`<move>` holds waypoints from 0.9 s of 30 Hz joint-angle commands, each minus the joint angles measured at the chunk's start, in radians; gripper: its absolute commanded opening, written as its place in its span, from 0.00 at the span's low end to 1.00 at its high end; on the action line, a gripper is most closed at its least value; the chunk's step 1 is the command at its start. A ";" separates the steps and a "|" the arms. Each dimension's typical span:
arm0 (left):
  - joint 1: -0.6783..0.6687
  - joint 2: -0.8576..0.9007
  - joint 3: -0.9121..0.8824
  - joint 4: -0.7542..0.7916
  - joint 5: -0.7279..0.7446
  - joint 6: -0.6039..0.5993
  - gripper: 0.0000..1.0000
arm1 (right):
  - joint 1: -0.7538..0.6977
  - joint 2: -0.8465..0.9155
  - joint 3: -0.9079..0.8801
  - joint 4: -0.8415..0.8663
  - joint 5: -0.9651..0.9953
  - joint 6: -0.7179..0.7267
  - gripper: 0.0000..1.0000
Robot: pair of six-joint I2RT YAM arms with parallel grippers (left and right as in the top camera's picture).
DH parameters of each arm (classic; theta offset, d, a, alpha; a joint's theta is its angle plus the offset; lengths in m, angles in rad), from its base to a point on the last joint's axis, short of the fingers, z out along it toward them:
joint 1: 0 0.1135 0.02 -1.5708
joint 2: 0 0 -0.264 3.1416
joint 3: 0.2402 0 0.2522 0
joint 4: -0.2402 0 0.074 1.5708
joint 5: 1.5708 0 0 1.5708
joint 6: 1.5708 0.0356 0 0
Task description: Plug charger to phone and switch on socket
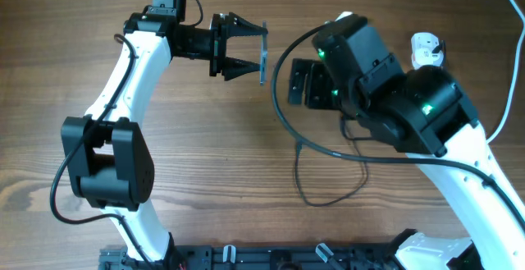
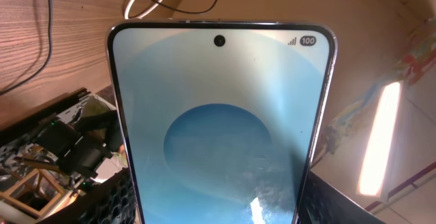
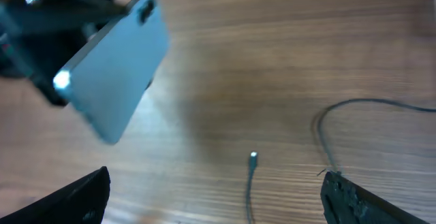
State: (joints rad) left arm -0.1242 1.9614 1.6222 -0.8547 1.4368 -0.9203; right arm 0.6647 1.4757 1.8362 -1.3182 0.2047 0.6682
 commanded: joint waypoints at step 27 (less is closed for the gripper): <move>0.004 -0.038 0.001 0.003 0.047 -0.005 0.70 | -0.013 0.014 0.021 0.000 0.029 0.041 1.00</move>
State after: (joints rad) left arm -0.1242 1.9614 1.6222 -0.8547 1.4372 -0.9203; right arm 0.6544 1.4757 1.8362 -1.3197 0.2657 0.6960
